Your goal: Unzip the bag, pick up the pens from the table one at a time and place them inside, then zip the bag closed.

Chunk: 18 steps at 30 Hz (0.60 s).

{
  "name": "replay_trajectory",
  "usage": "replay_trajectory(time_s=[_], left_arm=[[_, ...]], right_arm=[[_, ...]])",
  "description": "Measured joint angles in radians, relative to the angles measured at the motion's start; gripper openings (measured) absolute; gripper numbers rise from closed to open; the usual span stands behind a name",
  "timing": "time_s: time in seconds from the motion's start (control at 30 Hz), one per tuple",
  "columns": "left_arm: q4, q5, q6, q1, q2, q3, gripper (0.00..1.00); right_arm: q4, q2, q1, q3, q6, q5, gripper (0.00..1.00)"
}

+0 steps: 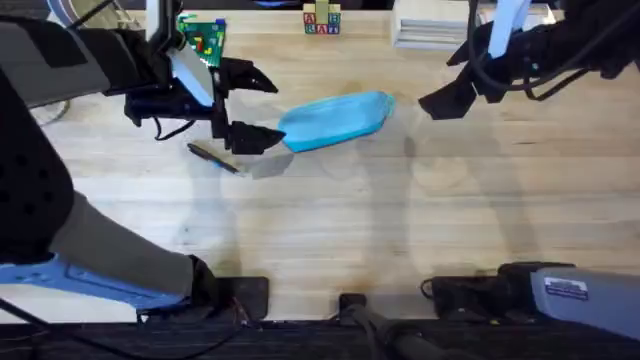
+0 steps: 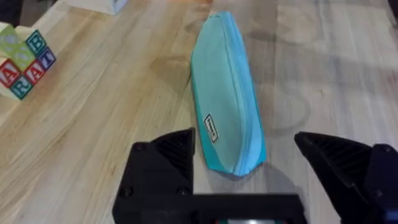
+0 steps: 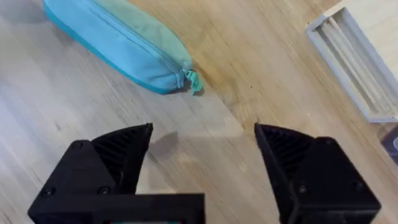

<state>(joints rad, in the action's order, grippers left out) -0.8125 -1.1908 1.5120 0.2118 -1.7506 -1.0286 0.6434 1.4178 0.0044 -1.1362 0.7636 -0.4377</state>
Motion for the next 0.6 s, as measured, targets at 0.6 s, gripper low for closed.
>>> replay_trajectory(time_s=[0.6], left_arm=[[0.025,-0.002,0.0,-0.036,-0.043,-0.002,0.993]], right_arm=[[0.0,0.0,0.0,0.0,0.0,0.0,0.996]])
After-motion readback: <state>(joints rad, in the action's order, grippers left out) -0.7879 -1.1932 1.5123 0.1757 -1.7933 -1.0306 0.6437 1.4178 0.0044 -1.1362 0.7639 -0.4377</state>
